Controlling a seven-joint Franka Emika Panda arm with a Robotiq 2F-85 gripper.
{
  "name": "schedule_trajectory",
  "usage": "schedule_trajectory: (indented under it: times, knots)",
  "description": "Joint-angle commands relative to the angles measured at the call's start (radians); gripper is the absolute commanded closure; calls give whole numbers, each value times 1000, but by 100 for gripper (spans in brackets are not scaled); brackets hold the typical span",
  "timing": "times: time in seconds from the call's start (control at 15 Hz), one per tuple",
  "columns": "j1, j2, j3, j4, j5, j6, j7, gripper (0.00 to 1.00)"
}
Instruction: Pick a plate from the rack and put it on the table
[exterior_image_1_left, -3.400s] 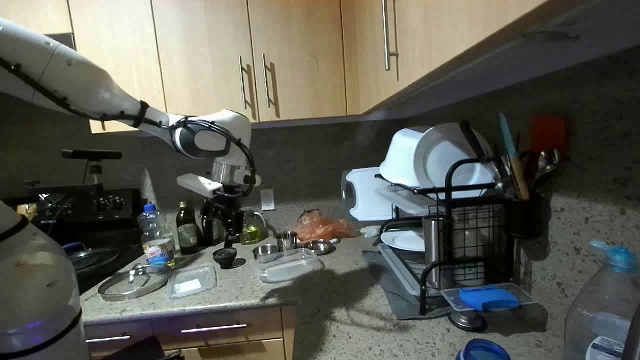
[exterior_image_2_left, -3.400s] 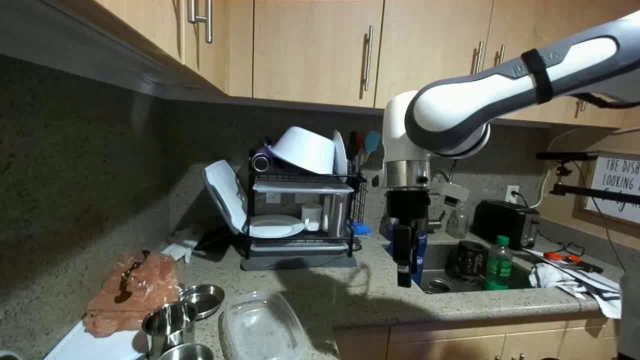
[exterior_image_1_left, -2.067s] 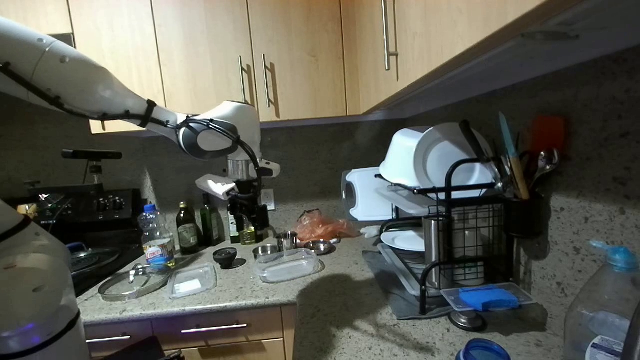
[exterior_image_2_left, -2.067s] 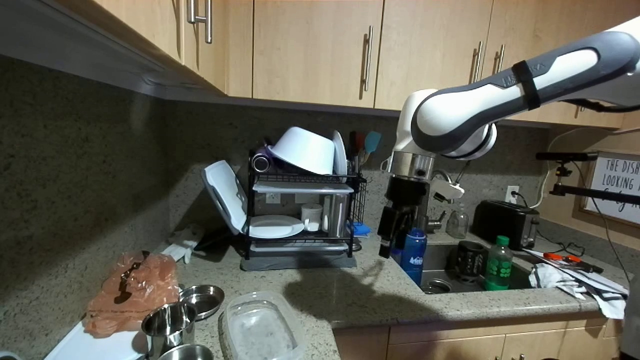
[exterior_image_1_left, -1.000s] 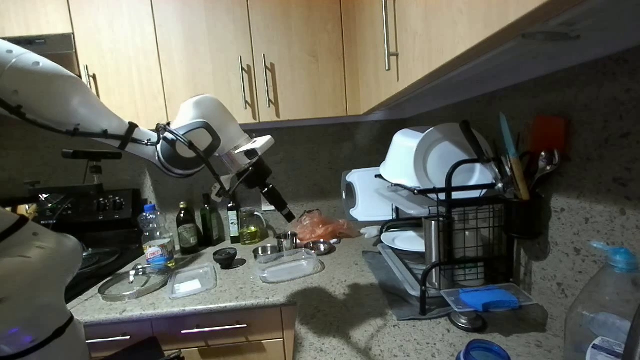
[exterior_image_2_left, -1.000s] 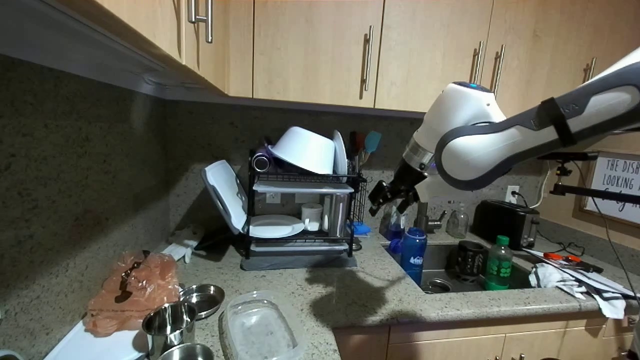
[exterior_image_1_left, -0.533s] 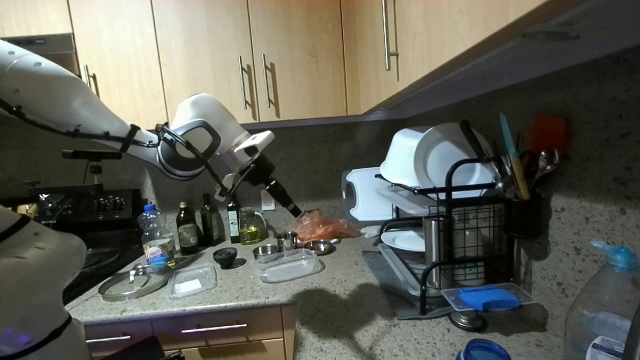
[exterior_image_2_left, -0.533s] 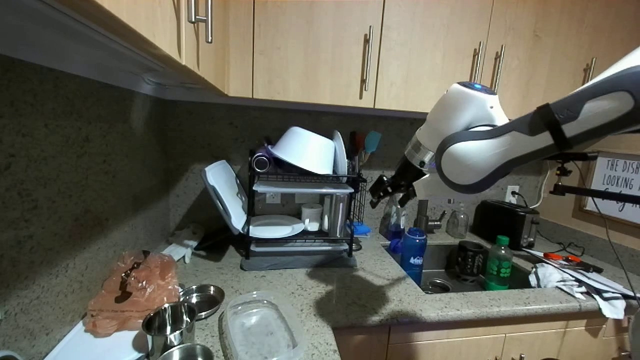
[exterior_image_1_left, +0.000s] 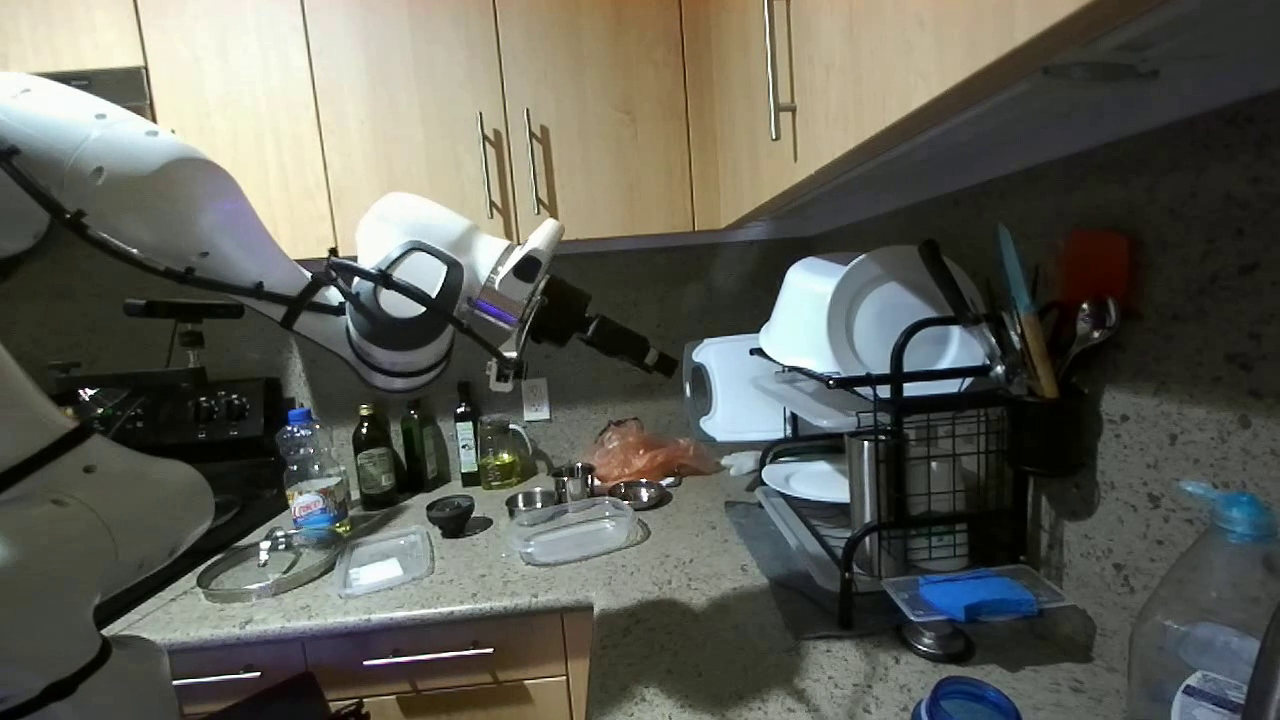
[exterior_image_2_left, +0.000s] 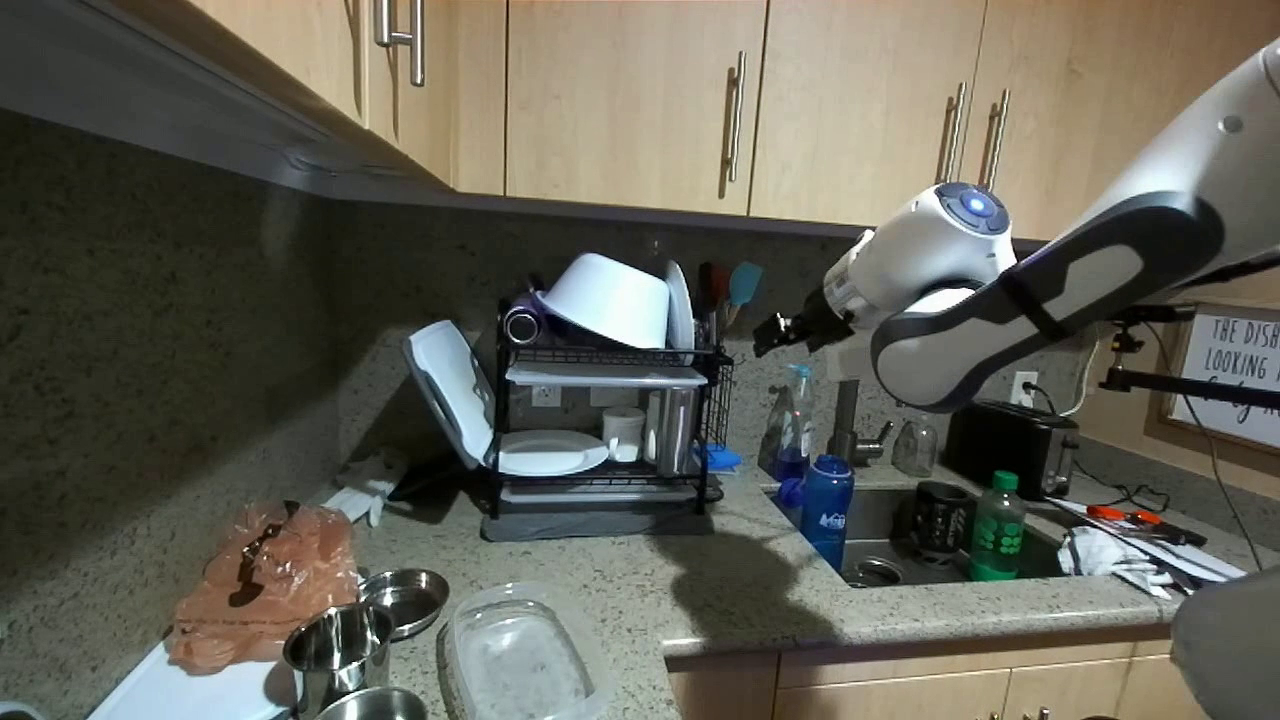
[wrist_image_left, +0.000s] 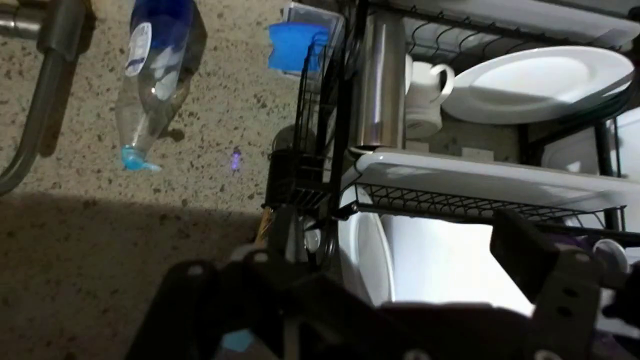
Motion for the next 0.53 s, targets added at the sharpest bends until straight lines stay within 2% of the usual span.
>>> schedule_trajectory:
  times: [0.0,0.13,0.47]
  knots:
    - [-139,50,92,66,-26,88,9,0]
    - [-101,30,64,40,-7,60,0,0]
    - [-120,49,81,57,-8,70,2,0]
